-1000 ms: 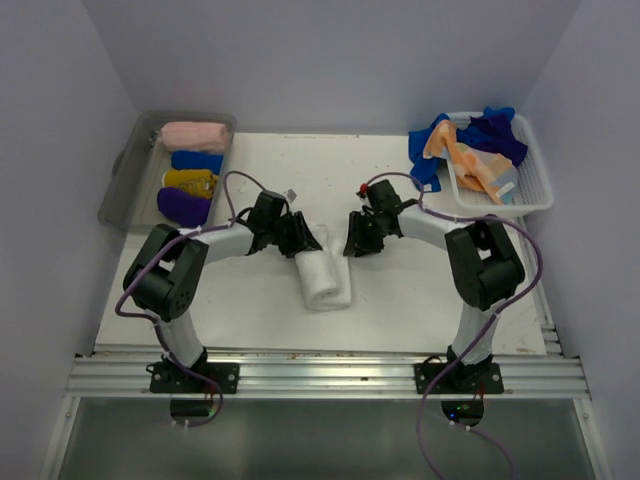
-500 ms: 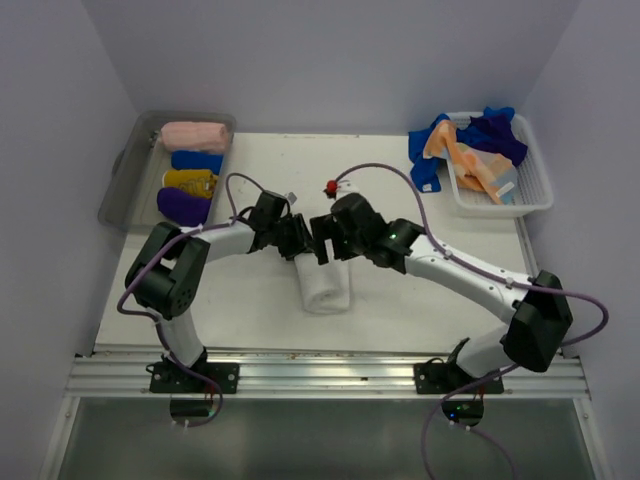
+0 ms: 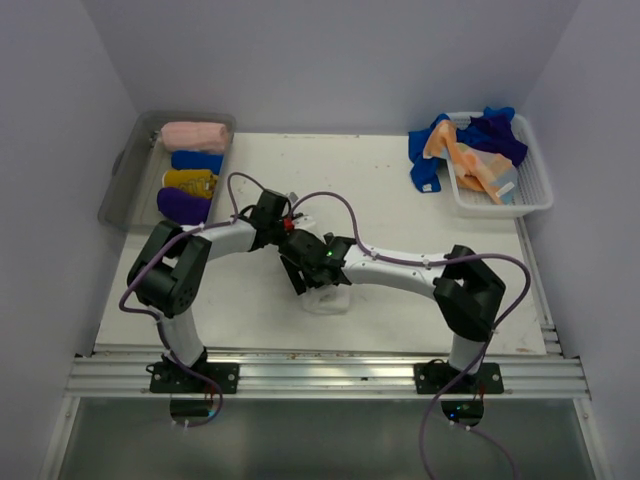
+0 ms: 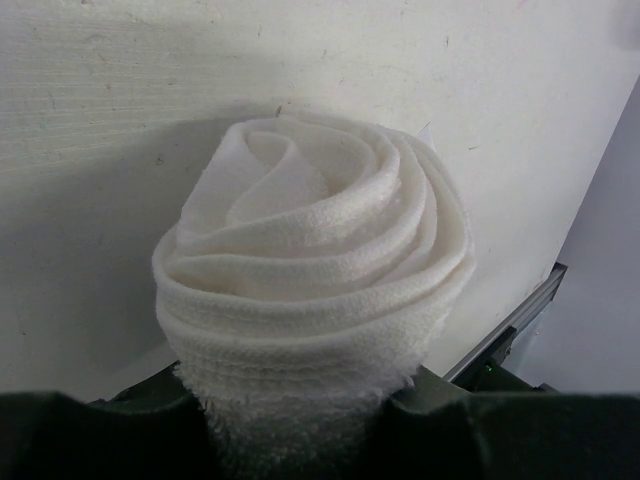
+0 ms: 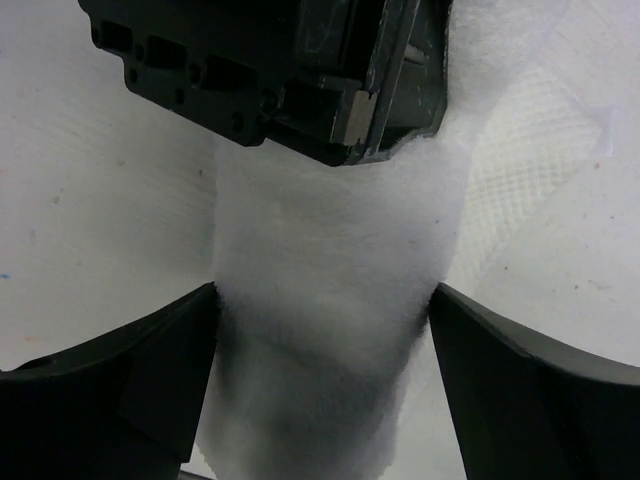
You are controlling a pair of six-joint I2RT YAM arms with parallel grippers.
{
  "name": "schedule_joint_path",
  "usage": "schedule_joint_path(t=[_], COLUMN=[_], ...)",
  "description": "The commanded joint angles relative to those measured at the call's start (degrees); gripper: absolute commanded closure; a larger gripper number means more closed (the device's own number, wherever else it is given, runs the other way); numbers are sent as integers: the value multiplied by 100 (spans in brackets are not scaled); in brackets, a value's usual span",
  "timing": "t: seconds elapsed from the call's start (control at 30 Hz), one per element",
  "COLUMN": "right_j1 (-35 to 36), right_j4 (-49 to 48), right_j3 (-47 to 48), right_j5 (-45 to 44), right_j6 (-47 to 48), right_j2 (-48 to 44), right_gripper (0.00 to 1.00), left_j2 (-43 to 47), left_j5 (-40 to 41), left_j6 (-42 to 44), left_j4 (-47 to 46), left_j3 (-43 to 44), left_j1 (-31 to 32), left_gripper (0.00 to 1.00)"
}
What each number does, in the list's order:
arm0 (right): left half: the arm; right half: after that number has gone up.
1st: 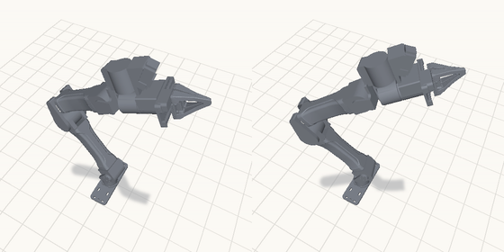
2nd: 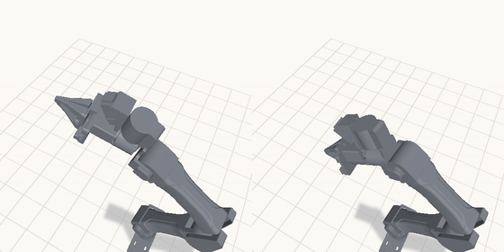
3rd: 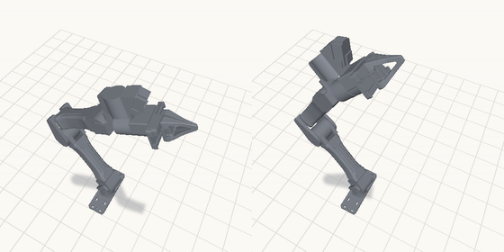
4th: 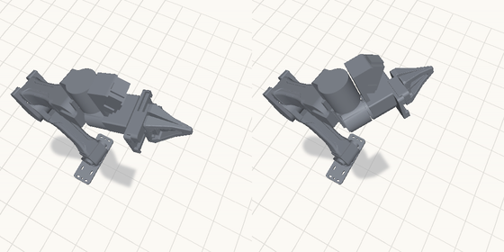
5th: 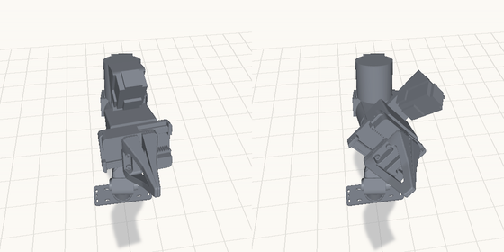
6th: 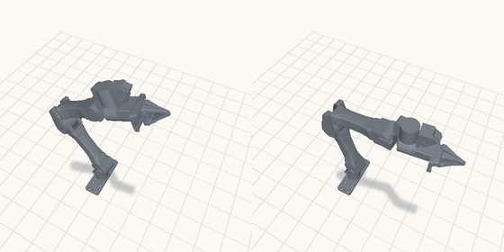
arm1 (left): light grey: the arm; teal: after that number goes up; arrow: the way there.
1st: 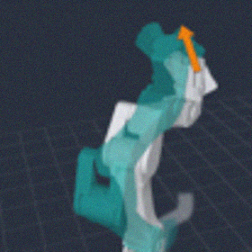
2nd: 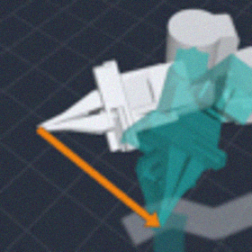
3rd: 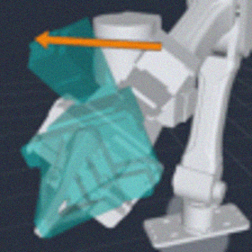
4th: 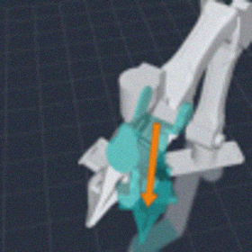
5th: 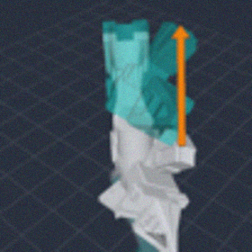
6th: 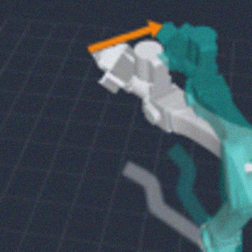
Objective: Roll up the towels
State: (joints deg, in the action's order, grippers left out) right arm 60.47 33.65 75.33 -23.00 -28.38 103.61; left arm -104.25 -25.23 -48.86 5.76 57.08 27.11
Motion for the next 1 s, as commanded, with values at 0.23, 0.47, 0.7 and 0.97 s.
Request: schedule_joint_path(t=[0.23,0.47,0.7,0.97], right_j1=[0,-96,-561,-852], right_j4=[-885,-1719,-2573,-4661], right_j3=[-598,-1712,-2707,-4296], right_j5=[718,1017,1658,2283], right_j6=[-1388,-2302,-2900,-3752], right_j2=[-183,-868,-1528,-1827], right_gripper=[66,86,87,83], left_j2=[-192,-114,386,1239], left_j5=[106,150,273,256], left_j6=[8,8,43,70], left_j4=[479,470,444,216], left_j3=[-13,-13,-65,-557], left_j1=[57,57,48,31], left_gripper=[100,62,24,1])
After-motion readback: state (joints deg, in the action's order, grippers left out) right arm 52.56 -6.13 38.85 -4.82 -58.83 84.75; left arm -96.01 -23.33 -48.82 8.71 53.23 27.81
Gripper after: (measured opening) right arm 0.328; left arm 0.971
